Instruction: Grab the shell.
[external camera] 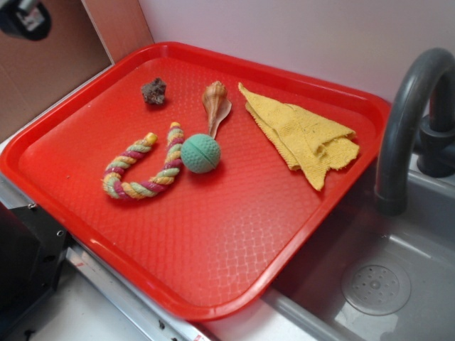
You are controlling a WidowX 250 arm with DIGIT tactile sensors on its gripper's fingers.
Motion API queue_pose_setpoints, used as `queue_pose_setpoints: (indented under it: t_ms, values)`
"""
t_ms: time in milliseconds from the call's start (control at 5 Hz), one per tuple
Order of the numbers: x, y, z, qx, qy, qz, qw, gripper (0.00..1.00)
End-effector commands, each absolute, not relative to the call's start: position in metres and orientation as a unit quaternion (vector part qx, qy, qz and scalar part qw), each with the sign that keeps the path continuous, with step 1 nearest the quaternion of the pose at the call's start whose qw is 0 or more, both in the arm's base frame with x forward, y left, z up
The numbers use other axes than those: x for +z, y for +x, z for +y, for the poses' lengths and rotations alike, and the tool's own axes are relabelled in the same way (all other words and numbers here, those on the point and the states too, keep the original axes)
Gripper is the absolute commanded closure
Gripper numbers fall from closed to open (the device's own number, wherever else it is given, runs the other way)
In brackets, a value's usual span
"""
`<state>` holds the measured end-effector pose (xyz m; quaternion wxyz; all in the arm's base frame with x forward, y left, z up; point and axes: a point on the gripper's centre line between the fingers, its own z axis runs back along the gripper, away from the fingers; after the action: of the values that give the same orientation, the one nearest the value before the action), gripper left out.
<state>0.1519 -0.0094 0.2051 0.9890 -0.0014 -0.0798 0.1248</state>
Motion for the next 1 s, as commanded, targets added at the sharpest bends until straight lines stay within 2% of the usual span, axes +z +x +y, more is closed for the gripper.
queue_pose_setpoints:
  t_ms: [0, 200, 400, 600, 800]
  values:
    - [0.172, 0.218, 0.012, 0.207, -0.011, -0.144, 0.968, 0.0]
    - [0.141, 0.254, 0.011, 0.189, -0.023, -0.14, 0.972, 0.0]
    - [0.115, 0.28, 0.006, 0.149, -0.028, -0.13, 0.98, 0.0]
    - [0.088, 0.298, -0.005, 0.102, -0.043, -0.114, 0.987, 0.0]
    - [0.072, 0.31, -0.006, 0.085, -0.04, -0.097, 0.991, 0.0]
